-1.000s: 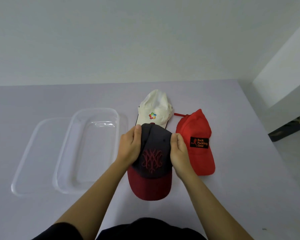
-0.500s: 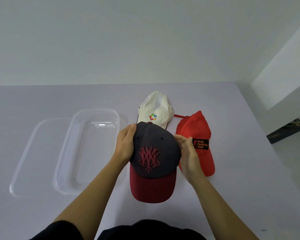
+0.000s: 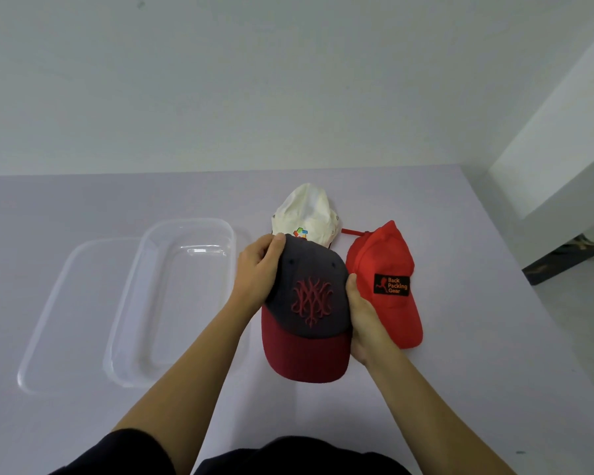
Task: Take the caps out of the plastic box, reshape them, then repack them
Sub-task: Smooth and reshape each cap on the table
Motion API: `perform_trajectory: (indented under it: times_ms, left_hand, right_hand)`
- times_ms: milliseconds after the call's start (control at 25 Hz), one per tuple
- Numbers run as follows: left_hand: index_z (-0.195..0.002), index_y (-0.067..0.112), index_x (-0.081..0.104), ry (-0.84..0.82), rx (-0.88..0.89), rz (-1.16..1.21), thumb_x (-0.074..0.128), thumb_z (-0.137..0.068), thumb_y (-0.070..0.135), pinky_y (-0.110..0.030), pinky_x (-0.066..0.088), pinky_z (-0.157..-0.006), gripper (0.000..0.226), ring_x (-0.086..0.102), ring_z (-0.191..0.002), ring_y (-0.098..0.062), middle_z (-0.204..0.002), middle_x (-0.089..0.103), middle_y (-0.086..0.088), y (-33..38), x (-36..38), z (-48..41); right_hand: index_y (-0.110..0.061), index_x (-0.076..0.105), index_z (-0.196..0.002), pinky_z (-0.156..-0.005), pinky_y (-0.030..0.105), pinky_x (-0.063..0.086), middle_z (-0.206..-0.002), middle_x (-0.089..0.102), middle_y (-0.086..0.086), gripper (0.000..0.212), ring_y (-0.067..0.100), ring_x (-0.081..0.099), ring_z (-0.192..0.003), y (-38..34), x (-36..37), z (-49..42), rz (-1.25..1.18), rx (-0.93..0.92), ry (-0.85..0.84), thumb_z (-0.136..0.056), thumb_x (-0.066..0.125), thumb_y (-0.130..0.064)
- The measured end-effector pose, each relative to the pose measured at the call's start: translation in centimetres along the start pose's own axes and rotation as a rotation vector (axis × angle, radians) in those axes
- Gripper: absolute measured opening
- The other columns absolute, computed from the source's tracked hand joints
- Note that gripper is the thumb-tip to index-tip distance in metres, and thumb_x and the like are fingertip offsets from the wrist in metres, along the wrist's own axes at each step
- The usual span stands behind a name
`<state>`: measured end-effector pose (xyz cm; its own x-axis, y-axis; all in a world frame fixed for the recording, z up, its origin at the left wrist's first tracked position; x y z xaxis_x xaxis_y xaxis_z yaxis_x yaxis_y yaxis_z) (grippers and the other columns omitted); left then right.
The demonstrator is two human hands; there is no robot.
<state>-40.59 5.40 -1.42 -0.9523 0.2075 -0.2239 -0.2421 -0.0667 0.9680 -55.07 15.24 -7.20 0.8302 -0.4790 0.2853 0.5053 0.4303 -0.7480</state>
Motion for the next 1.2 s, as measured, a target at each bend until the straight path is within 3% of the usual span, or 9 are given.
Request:
perform_trajectory:
  times_ms: [80,160,280,480,640,760,920,1000,1200]
  left_hand:
    - [-0.093,0.013,0.067,-0.123,-0.178,0.104,0.038,-0.095,0.048,-0.029,0.048,-0.08,0.045,0.061,-0.09,-0.011,-0.094,0.068,0.002,-0.3,0.0,-0.1]
    - [-0.126,0.026,0.055,-0.248,-0.367,0.121,0.03,-0.089,0.066,-0.04,0.045,-0.092,0.06,0.054,-0.116,-0.017,-0.126,0.058,0.005,-1.8,-0.1,0.1]
    - [-0.14,0.032,0.039,-0.416,-0.585,0.374,0.031,-0.078,0.079,-0.046,0.041,-0.103,0.079,0.048,-0.127,-0.023,-0.138,0.05,0.002,-3.7,0.9,1.6]
    - [-0.12,0.021,0.062,-0.181,-0.498,0.511,0.049,-0.079,0.069,-0.039,0.054,-0.087,0.064,0.068,-0.103,-0.021,-0.112,0.071,-0.004,-3.9,2.1,2.4]
    - [-0.125,0.018,0.055,0.045,-0.496,0.59,0.055,-0.076,0.069,-0.039,0.058,-0.079,0.071,0.068,-0.101,-0.022,-0.116,0.069,-0.006,-5.6,1.7,1.7]
    - [-0.139,0.021,0.036,0.022,-0.562,0.474,0.053,-0.078,0.068,-0.046,0.052,-0.091,0.079,0.06,-0.114,-0.025,-0.132,0.056,-0.005,-6.9,1.4,1.9]
    - [-0.145,0.023,0.017,-0.025,-0.736,0.244,0.039,-0.095,0.046,-0.054,0.044,-0.098,0.059,0.048,-0.12,-0.032,-0.142,0.04,-0.01,-10.1,1.1,3.9]
    - [-0.141,0.019,0.024,-0.092,-0.745,0.118,0.034,-0.096,0.046,-0.051,0.045,-0.098,0.053,0.049,-0.117,-0.03,-0.14,0.043,-0.012,-11.5,1.1,4.5]
    - [-0.138,0.007,0.034,-0.039,-0.533,-0.356,0.038,-0.097,0.029,-0.04,0.042,-0.093,0.047,0.049,-0.112,-0.03,-0.137,0.043,-0.017,-11.1,1.1,4.4]
  right_hand:
    - [-0.022,0.068,-0.108,-0.078,0.034,0.054,-0.106,0.072,0.004,0.058,0.021,0.067,-0.1,0.0,0.1,0.2,-0.069,0.023,0.012,-0.079,0.044,-0.066]
    - [-0.022,0.066,-0.111,-0.08,0.035,0.053,-0.11,0.071,0.005,0.055,0.021,0.066,-0.102,-0.2,-0.1,0.2,-0.133,0.026,0.013,-0.083,0.043,-0.063]
    - [-0.022,0.063,-0.118,-0.089,0.04,0.051,-0.117,0.067,0.005,0.058,0.022,0.063,-0.107,-0.8,0.0,0.1,-0.195,0.034,0.028,-0.083,0.044,-0.065]
    - [-0.019,0.057,-0.125,-0.08,0.035,0.057,-0.118,0.068,0.005,0.061,0.021,0.065,-0.107,-2.1,0.3,1.1,-0.354,-0.002,-0.155,-0.088,0.033,-0.061]
    - [-0.018,0.055,-0.127,-0.085,0.038,0.056,-0.125,0.063,0.006,0.047,0.021,0.06,-0.115,-1.1,0.8,1.8,-0.369,0.018,-0.297,-0.087,0.048,-0.043]
    - [-0.013,0.052,-0.129,-0.087,0.037,0.055,-0.126,0.062,0.008,0.047,0.022,0.06,-0.114,0.6,-0.4,0.5,-0.246,0.029,-0.22,-0.085,0.058,-0.025]
    - [-0.002,0.048,-0.131,-0.102,0.042,0.043,-0.13,0.057,0.016,0.044,0.025,0.057,-0.115,5.2,-2.9,-0.6,-0.179,0.149,-0.084,-0.089,0.056,-0.013]
    - [0.0,0.047,-0.131,-0.102,0.037,0.042,-0.132,0.055,0.014,0.043,0.022,0.057,-0.112,6.8,-3.4,-0.3,-0.062,0.173,-0.079,-0.091,0.055,-0.013]
    - [-0.008,0.05,-0.128,-0.09,0.029,0.045,-0.129,0.055,0.009,0.052,0.018,0.055,-0.106,6.2,-4.6,-0.4,0.825,-0.021,0.056,-0.085,0.065,-0.033]
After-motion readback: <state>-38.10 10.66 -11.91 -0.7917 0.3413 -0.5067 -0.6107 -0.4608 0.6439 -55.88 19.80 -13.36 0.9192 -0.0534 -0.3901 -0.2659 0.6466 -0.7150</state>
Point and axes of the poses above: each hand's wrist, its own z-axis away from the middle knuckle, its own x-axis out of the palm, y = z × x, the point moved 2 cm from there along -z, towards the middle knuckle
